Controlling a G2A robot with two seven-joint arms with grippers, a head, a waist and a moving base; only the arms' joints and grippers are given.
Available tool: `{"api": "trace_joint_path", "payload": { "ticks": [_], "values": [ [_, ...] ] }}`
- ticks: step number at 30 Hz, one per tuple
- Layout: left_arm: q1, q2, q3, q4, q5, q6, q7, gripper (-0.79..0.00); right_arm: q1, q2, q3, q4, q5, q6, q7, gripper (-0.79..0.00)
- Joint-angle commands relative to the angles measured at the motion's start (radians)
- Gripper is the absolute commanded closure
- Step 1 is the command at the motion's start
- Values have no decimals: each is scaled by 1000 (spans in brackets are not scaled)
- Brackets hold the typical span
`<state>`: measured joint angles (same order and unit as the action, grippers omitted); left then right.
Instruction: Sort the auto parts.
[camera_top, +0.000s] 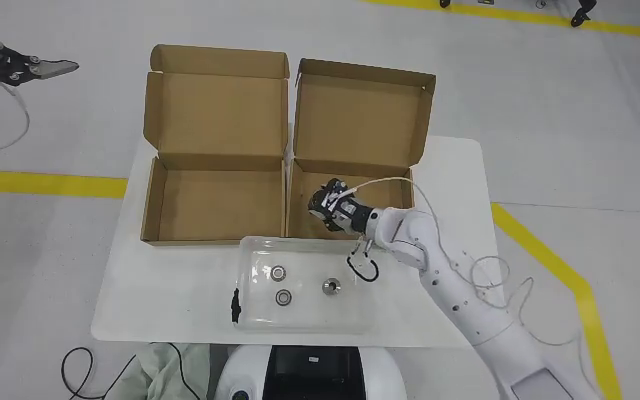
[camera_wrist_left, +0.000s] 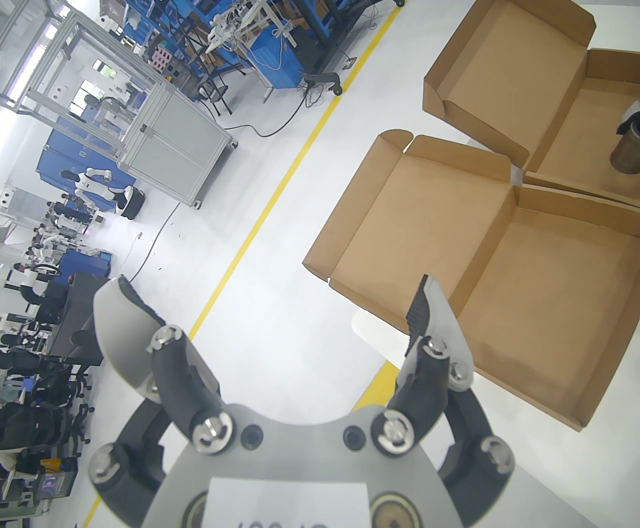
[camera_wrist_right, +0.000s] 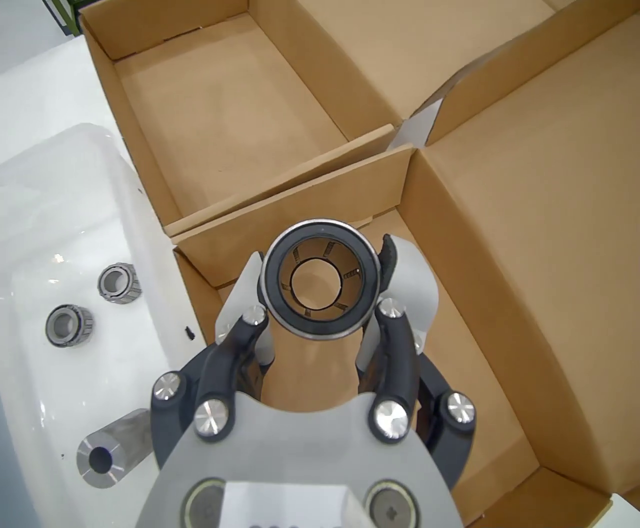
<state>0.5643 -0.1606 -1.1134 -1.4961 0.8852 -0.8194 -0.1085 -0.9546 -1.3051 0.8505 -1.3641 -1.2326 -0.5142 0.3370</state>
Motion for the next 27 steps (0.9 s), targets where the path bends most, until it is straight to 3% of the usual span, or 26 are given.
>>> {"api": "trace_joint_path", "payload": {
  "ticks": [1,11,19,25,27],
  "values": [
    [0,0,0,0,0,0,0,-785,17,-8,-15,28,7,9,-2,0],
    [0,0,0,0,0,0,0,-785,124,-58,-102,141,38,49,77,0],
    [0,0,0,0,0,0,0,-785,150,-82,-128,191,57,76,106,0],
    [0,0,0,0,0,0,0,-785,151,-89,-129,209,58,81,111,-231],
    [0,0,0,0,0,0,0,-785,149,-90,-127,212,58,81,110,-259]
  ]
}}
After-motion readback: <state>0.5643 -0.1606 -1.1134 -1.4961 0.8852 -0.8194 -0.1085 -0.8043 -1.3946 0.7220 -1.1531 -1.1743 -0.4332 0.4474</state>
